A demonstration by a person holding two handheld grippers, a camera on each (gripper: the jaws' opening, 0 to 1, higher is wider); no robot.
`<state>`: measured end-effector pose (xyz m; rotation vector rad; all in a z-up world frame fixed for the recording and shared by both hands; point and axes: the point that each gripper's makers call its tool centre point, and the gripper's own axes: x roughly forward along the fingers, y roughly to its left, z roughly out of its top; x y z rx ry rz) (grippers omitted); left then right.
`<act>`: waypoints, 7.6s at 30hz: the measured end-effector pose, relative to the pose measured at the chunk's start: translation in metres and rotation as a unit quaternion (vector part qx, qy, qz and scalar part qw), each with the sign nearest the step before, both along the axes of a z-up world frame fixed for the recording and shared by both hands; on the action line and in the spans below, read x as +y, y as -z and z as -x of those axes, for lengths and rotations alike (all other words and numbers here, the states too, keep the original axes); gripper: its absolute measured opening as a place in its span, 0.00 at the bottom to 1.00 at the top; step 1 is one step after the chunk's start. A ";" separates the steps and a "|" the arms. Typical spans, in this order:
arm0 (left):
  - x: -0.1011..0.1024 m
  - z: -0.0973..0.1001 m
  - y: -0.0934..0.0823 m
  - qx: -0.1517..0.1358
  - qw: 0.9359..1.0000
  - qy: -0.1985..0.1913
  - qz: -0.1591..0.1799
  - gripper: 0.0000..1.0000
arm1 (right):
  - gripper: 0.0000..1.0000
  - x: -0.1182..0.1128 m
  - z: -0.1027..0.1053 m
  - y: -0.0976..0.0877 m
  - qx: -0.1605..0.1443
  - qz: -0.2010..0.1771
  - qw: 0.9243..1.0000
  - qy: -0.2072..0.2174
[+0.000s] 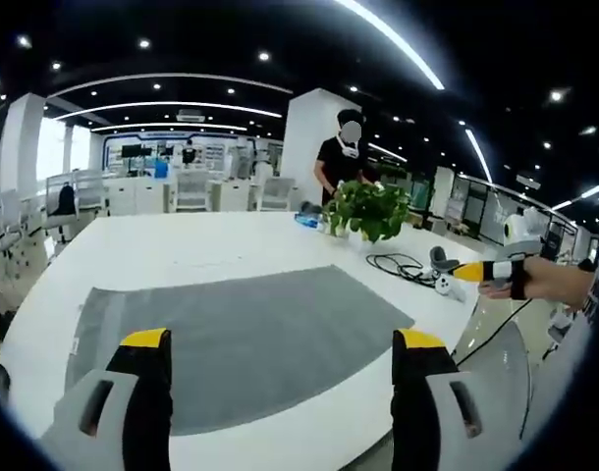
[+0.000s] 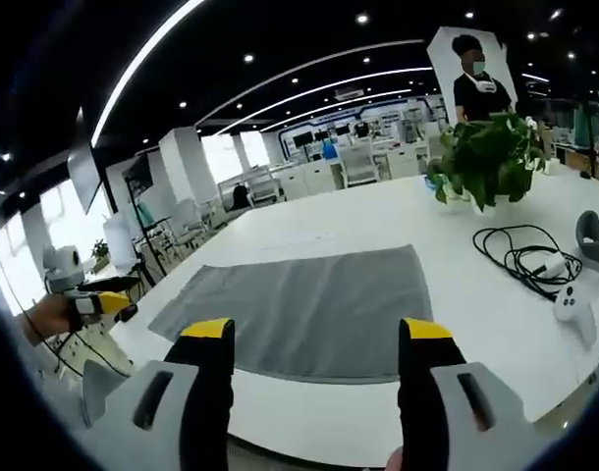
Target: Fold the towel on the table until its edges align and the towel forms a compact rectangular stack.
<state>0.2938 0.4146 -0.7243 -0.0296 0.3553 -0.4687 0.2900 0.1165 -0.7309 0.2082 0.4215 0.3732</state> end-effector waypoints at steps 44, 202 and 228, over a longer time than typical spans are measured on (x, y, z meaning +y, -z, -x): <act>-0.007 0.003 0.009 0.017 1.000 0.015 -0.001 0.92 | 0.64 0.010 0.002 0.007 0.015 -0.007 1.000 -0.022; -0.415 -0.042 0.189 0.039 0.867 0.477 -0.140 0.28 | 0.59 -0.078 -0.332 0.125 0.043 0.089 0.992 -0.080; -0.415 -0.056 0.189 0.026 0.876 0.465 -0.127 0.06 | 0.49 -0.077 -0.333 0.170 0.089 0.116 0.986 -0.083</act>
